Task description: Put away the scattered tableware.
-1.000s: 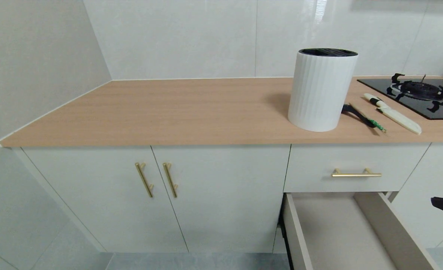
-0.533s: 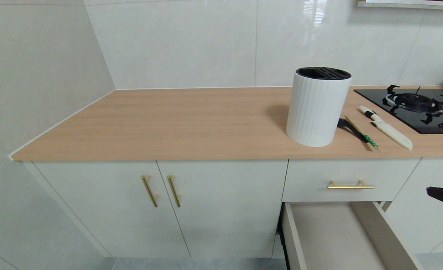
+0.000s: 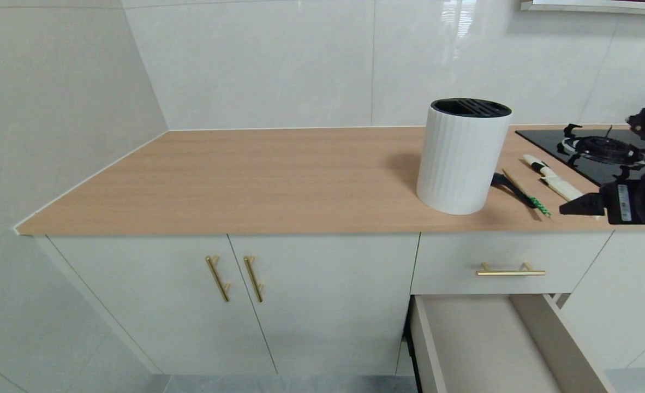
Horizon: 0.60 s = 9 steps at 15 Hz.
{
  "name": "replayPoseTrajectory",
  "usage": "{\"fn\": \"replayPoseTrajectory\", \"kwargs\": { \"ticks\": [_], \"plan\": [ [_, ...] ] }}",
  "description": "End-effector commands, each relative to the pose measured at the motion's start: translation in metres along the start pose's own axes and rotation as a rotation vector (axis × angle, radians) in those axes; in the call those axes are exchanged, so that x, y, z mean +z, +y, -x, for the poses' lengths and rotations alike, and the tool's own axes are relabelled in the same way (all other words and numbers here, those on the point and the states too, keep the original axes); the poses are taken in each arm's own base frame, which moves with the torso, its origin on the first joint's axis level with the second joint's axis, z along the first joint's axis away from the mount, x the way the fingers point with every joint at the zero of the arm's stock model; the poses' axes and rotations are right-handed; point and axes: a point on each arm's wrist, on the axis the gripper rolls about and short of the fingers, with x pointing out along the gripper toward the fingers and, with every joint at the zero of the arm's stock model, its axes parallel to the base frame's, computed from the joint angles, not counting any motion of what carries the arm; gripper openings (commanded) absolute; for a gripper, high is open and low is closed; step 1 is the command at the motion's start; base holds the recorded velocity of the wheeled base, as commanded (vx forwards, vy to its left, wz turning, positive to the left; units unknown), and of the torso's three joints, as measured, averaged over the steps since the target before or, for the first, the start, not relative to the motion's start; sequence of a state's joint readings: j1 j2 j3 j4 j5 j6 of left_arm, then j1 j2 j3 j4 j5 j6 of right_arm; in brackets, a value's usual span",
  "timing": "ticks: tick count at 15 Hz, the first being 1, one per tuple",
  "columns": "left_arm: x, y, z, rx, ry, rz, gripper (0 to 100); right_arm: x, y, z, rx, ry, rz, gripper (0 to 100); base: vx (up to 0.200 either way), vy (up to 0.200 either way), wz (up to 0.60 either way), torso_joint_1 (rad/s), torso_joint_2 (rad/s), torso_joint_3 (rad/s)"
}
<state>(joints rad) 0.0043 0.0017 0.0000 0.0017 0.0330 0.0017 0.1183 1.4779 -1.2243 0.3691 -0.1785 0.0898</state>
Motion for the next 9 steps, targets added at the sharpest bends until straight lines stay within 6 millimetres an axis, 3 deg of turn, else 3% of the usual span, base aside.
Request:
{"fn": "replayPoseTrajectory", "kwargs": {
  "ticks": [1,4,9],
  "plan": [
    [0.0,0.0,0.0,0.001,0.001,0.0,100,0.016,0.013,-0.07,-0.024,0.14,-0.044,100,0.0,0.0,0.0,0.0,0.0,0.0],
    [0.0,0.0,0.0,0.001,0.001,0.0,100,0.014,0.017,-0.1,-0.081,0.176,-0.076,100,0.0,0.0,0.0,0.0,0.0,0.0],
    [0.0,0.0,0.0,0.001,0.001,0.0,100,0.019,-0.002,-0.119,-0.128,0.145,-0.128,100,0.0,0.0,0.0,0.0,0.0,0.0]
  ]
}}
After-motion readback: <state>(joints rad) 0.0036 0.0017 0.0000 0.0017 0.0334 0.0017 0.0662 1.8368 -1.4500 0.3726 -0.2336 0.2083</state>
